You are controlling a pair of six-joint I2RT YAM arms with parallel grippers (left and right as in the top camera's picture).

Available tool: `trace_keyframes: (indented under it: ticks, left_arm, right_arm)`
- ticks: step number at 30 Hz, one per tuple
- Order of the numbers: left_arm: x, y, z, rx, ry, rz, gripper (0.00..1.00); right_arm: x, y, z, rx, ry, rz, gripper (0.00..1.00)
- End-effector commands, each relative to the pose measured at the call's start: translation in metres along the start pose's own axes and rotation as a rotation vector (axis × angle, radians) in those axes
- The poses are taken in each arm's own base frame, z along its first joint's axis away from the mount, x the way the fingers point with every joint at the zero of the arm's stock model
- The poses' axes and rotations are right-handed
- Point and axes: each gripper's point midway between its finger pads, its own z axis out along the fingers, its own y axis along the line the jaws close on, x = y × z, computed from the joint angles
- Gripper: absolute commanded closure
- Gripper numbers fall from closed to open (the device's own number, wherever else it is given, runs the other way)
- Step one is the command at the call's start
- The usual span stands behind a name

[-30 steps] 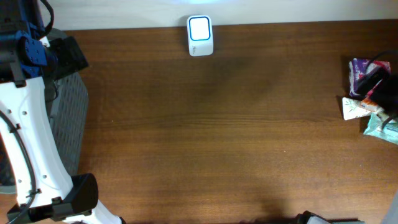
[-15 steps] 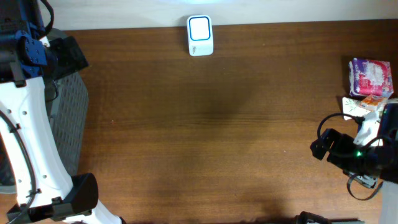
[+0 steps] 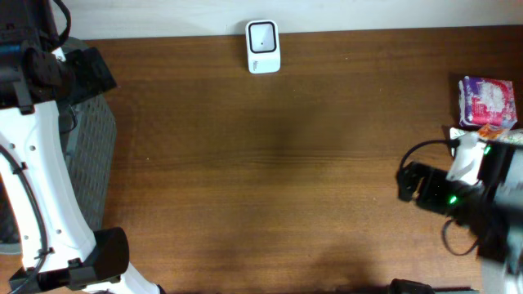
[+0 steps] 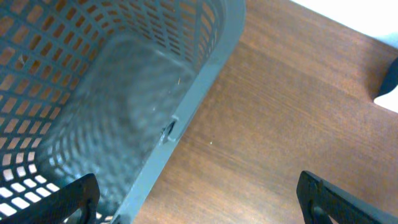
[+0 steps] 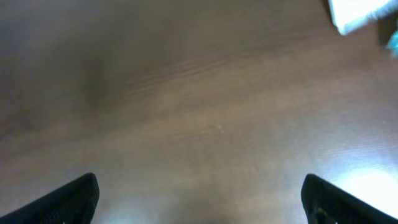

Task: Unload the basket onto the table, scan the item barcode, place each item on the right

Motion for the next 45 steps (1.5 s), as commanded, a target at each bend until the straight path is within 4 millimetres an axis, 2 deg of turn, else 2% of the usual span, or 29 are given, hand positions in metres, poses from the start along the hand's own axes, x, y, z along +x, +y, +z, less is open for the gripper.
trace_keyframes:
  ticks: [1, 3, 7, 10, 12, 14, 18, 23, 27, 34, 37, 40, 43, 45]
  left_arm:
    - [-0.003, 0.002, -0.006, -0.002, -0.024, 0.002, 0.01]
    - [-0.003, 0.002, -0.006, -0.002, -0.024, 0.002, 0.01]
    - [-0.003, 0.003, -0.006, -0.002, -0.023, 0.003, 0.01]
    - [-0.003, 0.002, -0.006, -0.002, -0.024, 0.002, 0.01]
    - [-0.003, 0.002, -0.006, -0.002, -0.024, 0.002, 0.01]
    - [-0.003, 0.002, -0.006, -0.002, -0.024, 0.003, 0.01]
    - [-0.003, 0.002, -0.006, -0.002, -0.024, 0.002, 0.01]
    - [-0.003, 0.002, -0.006, -0.002, -0.024, 0.002, 0.01]
    - [-0.003, 0.002, -0.006, -0.002, -0.024, 0.003, 0.01]
    - [-0.003, 0.002, -0.006, -0.002, -0.024, 0.003, 0.01]
    - [-0.003, 0.002, -0.006, -0.002, -0.024, 0.003, 0.01]
    - [-0.003, 0.002, -0.006, -0.002, -0.024, 0.002, 0.01]
    - [-0.003, 0.002, -0.006, -0.002, -0.024, 0.002, 0.01]
    - [-0.003, 0.003, -0.006, -0.002, -0.023, 0.003, 0.01]
  right_arm:
    - [0.032, 0.025, -0.012, -0.109, -0.091, -0.131, 0.01]
    - [0.042, 0.028, -0.023, -0.126, -0.161, -0.172, 0.01]
    - [0.037, 0.017, -0.052, -0.067, -0.347, -0.186, 0.01]
    - [0.047, 0.016, -0.057, -0.075, -0.413, -0.235, 0.01]
    - [0.049, 0.015, -0.049, -0.081, -0.428, -0.238, 0.01]
    - [0.044, 0.016, -0.034, -0.097, -0.476, -0.246, 0.01]
    - [0.033, 0.028, 0.003, -0.181, -0.636, -0.3, 0.01]
    - [0.026, 0.034, 0.03, -0.239, -0.805, -0.329, 0.01]
    - [0.026, 0.04, 0.043, -0.276, -0.876, -0.358, 0.01]
    - [0.023, 0.036, 0.062, -0.274, -0.972, -0.352, 0.01]
    - [0.02, 0.03, 0.064, -0.241, -0.986, -0.334, 0.01]
    - [0.02, 0.015, 0.072, -0.164, -0.96, -0.294, 0.01]
    - [0.035, 0.006, 0.094, -0.124, -0.849, -0.286, 0.01]
    - [0.035, 0.005, 0.094, -0.121, -0.854, -0.285, 0.01]
